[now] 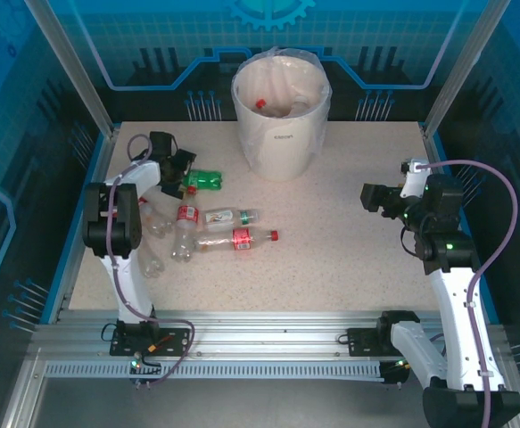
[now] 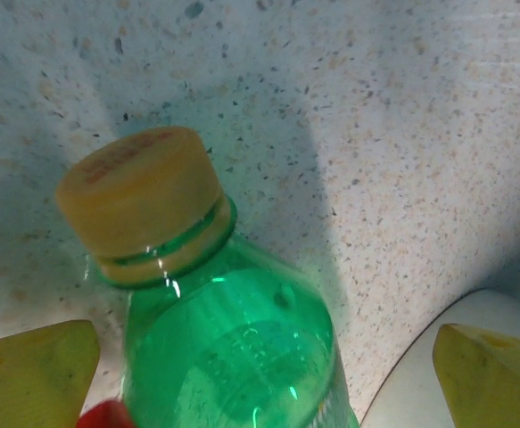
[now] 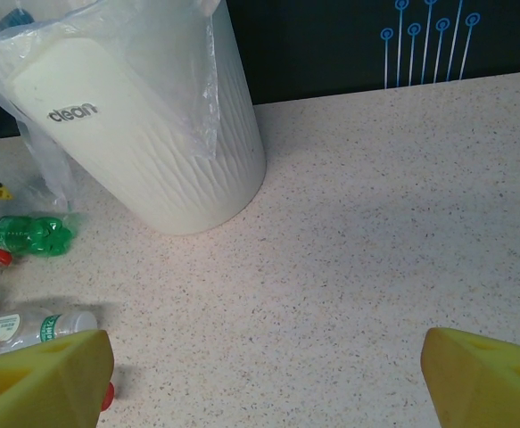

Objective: Put the plastic bottles in the bin

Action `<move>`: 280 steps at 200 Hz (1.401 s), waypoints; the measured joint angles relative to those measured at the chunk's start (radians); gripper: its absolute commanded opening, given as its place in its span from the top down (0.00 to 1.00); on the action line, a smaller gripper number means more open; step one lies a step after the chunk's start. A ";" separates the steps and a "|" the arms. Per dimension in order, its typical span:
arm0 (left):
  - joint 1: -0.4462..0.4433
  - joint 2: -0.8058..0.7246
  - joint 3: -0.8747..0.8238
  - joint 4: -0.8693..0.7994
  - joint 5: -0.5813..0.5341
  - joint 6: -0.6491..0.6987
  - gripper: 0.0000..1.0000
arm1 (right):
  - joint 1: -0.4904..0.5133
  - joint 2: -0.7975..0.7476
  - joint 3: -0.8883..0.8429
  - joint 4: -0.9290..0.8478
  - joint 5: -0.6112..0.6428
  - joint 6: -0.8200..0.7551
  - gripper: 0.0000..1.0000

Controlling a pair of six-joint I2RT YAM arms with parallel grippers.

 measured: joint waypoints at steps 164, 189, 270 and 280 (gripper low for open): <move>0.000 0.004 0.026 0.048 0.026 -0.063 0.43 | 0.000 0.003 0.000 -0.007 0.003 0.000 0.10; 0.000 -0.076 0.027 0.042 0.026 -0.045 0.47 | 0.000 0.003 0.000 -0.008 0.003 0.000 0.10; -0.032 -0.446 0.094 0.122 -0.090 0.035 0.79 | 0.000 0.021 0.000 0.005 -0.037 0.054 0.10; -0.060 -0.467 0.136 0.133 -0.119 0.078 0.83 | 0.000 0.023 -0.006 0.017 -0.045 0.066 0.10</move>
